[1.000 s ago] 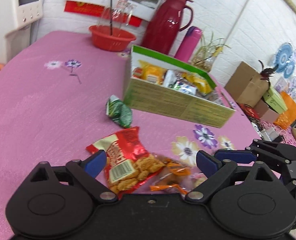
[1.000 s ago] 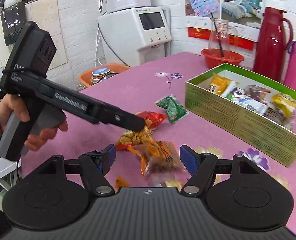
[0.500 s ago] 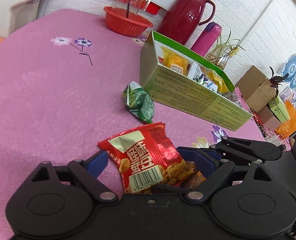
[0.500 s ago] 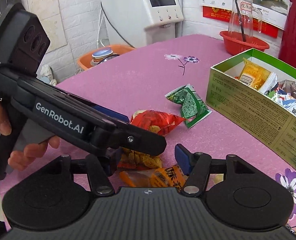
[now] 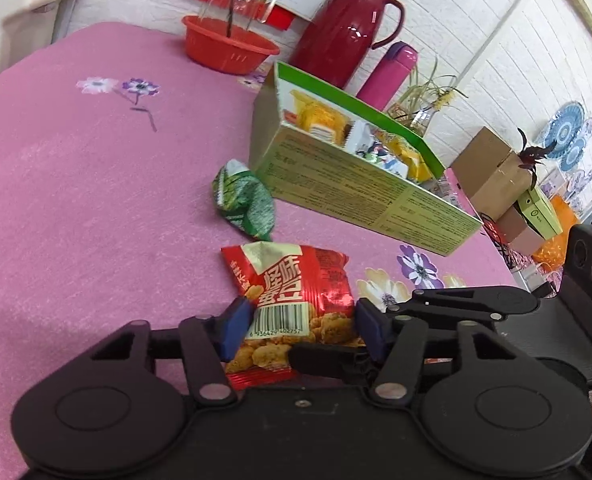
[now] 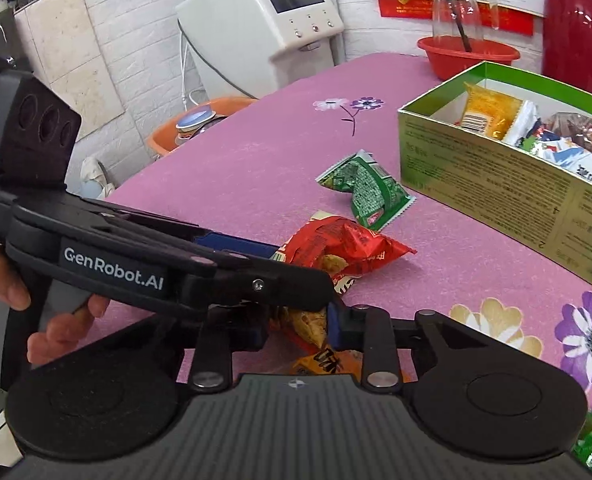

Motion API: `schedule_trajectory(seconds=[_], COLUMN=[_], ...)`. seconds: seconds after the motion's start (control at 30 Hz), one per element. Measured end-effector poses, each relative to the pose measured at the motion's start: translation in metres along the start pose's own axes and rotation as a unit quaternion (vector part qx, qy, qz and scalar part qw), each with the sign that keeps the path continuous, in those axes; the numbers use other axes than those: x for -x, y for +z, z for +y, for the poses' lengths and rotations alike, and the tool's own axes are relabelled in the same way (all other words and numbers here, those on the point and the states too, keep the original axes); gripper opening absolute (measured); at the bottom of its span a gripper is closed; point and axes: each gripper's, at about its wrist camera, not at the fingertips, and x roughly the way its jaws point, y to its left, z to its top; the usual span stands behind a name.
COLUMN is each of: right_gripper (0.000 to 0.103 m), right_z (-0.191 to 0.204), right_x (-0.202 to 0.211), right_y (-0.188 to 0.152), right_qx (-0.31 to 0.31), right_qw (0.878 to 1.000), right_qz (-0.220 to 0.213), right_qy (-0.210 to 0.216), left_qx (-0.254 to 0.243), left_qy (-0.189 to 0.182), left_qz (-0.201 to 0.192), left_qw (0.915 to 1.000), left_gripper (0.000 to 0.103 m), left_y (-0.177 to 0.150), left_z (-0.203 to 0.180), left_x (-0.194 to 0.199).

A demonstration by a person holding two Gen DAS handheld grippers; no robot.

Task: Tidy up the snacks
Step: 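Lift the red chip bag into the box and release it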

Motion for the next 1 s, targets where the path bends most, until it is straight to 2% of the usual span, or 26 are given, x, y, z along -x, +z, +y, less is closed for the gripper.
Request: schedule_trajectory(seconds=[0.1, 0.17, 0.23, 0.43, 0.5, 0.53, 0.57, 0.6, 0.63, 0.67, 0.7, 0.77, 0.8, 0.87, 1.0], right_gripper=[0.045, 0.038, 0.030, 0.026, 0.020, 0.019, 0.019, 0.019, 0.019, 0.026, 0.033, 0.052, 0.059, 0.097, 0.100], right_z=[-0.001, -0.002, -0.004, -0.014, -0.018, -0.021, -0.023, -0.024, -0.025, -0.026, -0.026, -0.028, -0.030, -0.032, -0.035], right_x=[0.011, 0.021, 0.032, 0.057, 0.059, 0.058, 0.057, 0.055, 0.051, 0.047, 0.044, 0.038, 0.037, 0.032, 0.021], right_y=[0.000, 0.002, 0.005, 0.006, 0.004, 0.003, 0.002, 0.001, 0.001, 0.000, -0.001, -0.003, -0.003, -0.003, -0.004], right_qx=[-0.003, -0.008, -0.011, -0.023, -0.025, -0.028, -0.031, -0.032, -0.031, -0.029, -0.028, -0.032, -0.036, -0.050, -0.075], right_qw=[1.000, 1.000, 1.000, 0.998, 0.998, 0.998, 0.998, 0.998, 0.998, 0.999, 0.999, 0.999, 0.999, 0.998, 0.997], right_qz=[-0.008, -0.015, -0.024, -0.056, -0.060, -0.059, -0.056, -0.051, -0.047, -0.041, -0.036, -0.037, -0.039, -0.034, -0.024], right_qy=[0.000, 0.002, 0.007, 0.000, -0.004, -0.004, -0.005, -0.007, -0.008, -0.008, -0.008, -0.016, -0.012, -0.008, 0.007], left_qx=[-0.028, -0.043, -0.046, -0.056, -0.050, -0.048, -0.050, -0.049, -0.047, -0.045, -0.041, -0.029, -0.026, -0.027, -0.030], left_qy=[0.006, 0.007, 0.004, -0.007, -0.018, -0.015, -0.007, 0.004, 0.016, 0.021, 0.024, 0.025, 0.028, 0.030, 0.027], left_qz=[-0.015, -0.024, -0.030, -0.041, -0.036, -0.035, -0.034, -0.036, -0.037, -0.033, -0.029, -0.019, -0.017, -0.013, -0.006], left_qw=[0.9995, 0.9988, 0.9985, 0.9975, 0.9979, 0.9981, 0.9981, 0.9981, 0.9981, 0.9982, 0.9985, 0.9991, 0.9991, 0.9991, 0.9992], left_gripper=[0.003, 0.004, 0.004, 0.004, 0.008, 0.020, 0.049, 0.064, 0.085, 0.092, 0.093, 0.103, 0.103, 0.103, 0.103], left_y=[0.003, 0.007, 0.012, 0.021, 0.022, 0.021, 0.021, 0.020, 0.020, 0.019, 0.018, 0.017, 0.017, 0.017, 0.017], left_z=[-0.017, -0.028, -0.035, -0.055, -0.055, -0.054, -0.053, -0.051, -0.048, -0.044, -0.040, -0.032, -0.028, -0.025, -0.021], left_x=[0.004, 0.005, 0.007, 0.009, 0.008, 0.007, 0.006, 0.005, 0.004, 0.003, 0.001, -0.003, -0.005, -0.010, -0.020])
